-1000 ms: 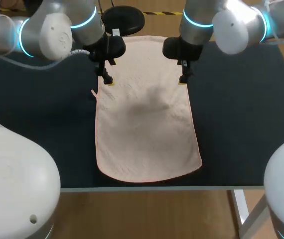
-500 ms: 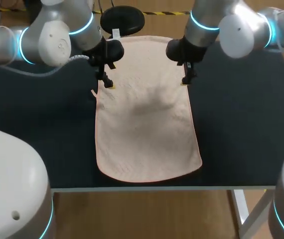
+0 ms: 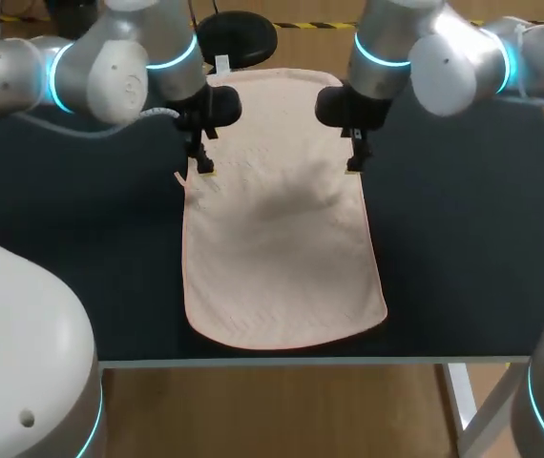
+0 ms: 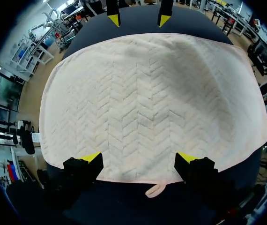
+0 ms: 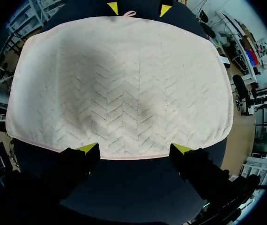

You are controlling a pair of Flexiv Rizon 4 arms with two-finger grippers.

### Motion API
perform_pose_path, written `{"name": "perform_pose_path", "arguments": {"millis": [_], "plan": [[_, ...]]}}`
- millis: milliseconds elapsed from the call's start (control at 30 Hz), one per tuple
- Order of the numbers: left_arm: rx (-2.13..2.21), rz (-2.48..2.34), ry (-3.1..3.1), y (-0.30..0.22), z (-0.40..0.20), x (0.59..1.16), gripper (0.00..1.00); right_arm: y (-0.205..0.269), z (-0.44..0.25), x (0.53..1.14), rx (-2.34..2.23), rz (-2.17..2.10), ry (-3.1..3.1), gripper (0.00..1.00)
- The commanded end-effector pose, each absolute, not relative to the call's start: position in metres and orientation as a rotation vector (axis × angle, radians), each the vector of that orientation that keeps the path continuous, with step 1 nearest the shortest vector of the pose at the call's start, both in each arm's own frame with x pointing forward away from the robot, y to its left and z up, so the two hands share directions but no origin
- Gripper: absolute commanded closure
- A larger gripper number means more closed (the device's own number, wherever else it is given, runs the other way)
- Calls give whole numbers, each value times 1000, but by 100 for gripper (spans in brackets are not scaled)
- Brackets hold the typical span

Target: Fold the towel

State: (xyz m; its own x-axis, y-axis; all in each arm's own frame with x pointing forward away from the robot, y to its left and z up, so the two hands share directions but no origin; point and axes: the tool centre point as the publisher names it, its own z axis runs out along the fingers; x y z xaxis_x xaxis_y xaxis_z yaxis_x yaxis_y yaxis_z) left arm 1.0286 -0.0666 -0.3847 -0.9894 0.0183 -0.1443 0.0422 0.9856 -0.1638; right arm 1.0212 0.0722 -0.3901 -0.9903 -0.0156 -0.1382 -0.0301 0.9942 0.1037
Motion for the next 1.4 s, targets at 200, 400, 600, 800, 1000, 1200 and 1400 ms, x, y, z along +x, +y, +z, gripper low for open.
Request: {"name": "perform_pose_path", "arguments": {"millis": [200,400,600,800,1000,1200,1400], "plan": [[16,-196,3011,-70,-401,1049,0,79,-416,1046,10,149,3042,0],[-8,-211,3033,-64,-410,1045,0,80,-422,1047,18,119,3069,0],[-28,-231,3043,-61,-419,1042,0,80,-426,1048,22,96,3076,0],[-20,-221,3054,-63,-430,1042,0,78,-433,1047,17,76,3089,0],[-15,-210,3061,-64,-438,1042,0,77,-435,1047,14,78,3094,0],[-13,-218,3056,-64,-443,1042,58,76,-436,1046,6,82,3097,0],[-10,-222,3059,-65,-444,1042,98,74,-441,1045,-13,75,3117,79]]}}
